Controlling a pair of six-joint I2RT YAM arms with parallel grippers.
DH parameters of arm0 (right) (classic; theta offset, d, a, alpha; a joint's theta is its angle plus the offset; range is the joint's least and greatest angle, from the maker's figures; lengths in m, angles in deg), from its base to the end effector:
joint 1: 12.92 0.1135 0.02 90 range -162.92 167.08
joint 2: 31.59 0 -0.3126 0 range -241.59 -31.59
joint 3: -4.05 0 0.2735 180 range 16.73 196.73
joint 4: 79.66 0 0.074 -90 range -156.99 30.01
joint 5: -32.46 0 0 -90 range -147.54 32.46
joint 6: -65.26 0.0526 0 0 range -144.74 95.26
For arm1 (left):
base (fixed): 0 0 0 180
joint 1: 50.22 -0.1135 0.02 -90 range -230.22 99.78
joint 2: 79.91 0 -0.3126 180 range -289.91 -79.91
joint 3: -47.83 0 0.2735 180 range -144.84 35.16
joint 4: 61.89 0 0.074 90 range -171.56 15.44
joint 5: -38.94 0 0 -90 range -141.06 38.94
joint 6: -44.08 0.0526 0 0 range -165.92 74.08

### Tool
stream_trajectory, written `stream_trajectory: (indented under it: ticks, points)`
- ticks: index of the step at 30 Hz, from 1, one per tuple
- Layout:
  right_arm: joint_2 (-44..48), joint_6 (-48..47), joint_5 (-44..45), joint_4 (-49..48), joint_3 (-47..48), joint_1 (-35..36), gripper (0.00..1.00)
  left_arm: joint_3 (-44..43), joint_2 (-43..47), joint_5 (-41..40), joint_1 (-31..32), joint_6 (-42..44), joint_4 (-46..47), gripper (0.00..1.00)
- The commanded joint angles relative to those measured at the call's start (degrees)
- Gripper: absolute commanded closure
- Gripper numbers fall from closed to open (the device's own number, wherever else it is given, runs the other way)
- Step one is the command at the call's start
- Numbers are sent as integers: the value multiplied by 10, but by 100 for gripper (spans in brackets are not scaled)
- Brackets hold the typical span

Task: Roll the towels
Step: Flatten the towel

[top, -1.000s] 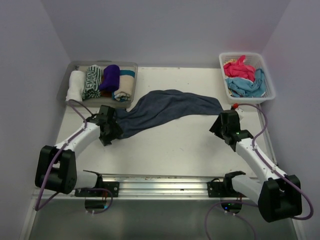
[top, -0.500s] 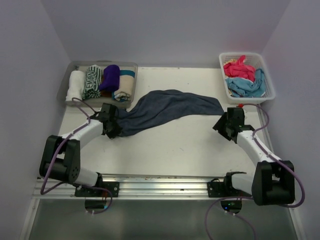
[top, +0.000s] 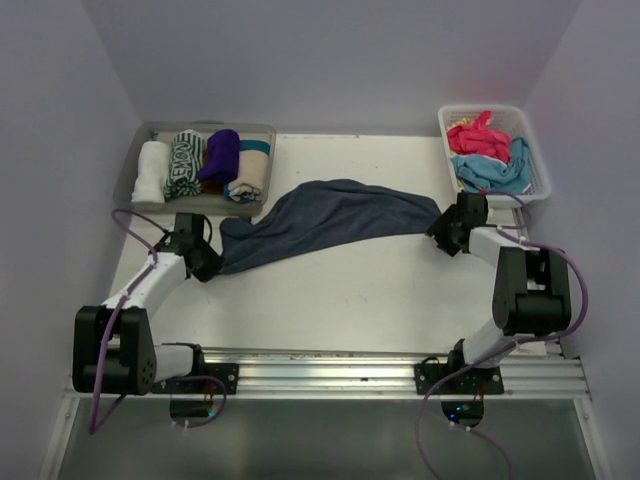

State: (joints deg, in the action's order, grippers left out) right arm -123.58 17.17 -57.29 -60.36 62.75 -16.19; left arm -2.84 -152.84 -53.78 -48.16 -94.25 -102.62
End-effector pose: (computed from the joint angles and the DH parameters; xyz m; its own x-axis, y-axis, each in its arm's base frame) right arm 0.3358 -0.0194 0.1752 -0.5503 0.7005 -0.4544 0.5741 0.7126 0.4032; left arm 0.2388 -0.0061 0.1960 -0.6027 -0.7249 -0.3335 -0.6555 0.6881 -0.3111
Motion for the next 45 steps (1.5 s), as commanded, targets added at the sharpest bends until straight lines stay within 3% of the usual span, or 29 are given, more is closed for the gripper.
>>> stream_trajectory:
  ticks: [1,6,13,16,18,19,26,34,41,45]
  points:
    - [-36,19,7,-36,17,-7,48,-4,16,-2,-12,18,-7,100]
    - [-65,30,39,-41,33,-11,50,-7,16,-1,-17,23,-10,100]
    - [-93,31,67,-48,36,-11,62,-11,22,-5,-21,25,-17,100]
    - [-89,27,77,-54,32,-11,77,-15,22,1,-21,31,-18,100]
    - [-84,27,77,-52,36,-11,95,-23,22,2,-21,37,-25,100]
    - [-82,24,77,-41,40,-11,100,-27,23,-1,-21,39,-29,100]
    - [0,19,70,-29,28,-11,100,-81,36,-9,-21,70,-45,100]
    - [113,10,55,0,7,-9,100,-187,-114,18,-45,102,-15,100]
    - [154,10,42,18,-16,12,100,-312,-258,24,-49,108,-17,100]
    - [159,9,45,22,-18,28,100,-349,-298,19,-49,112,0,100]
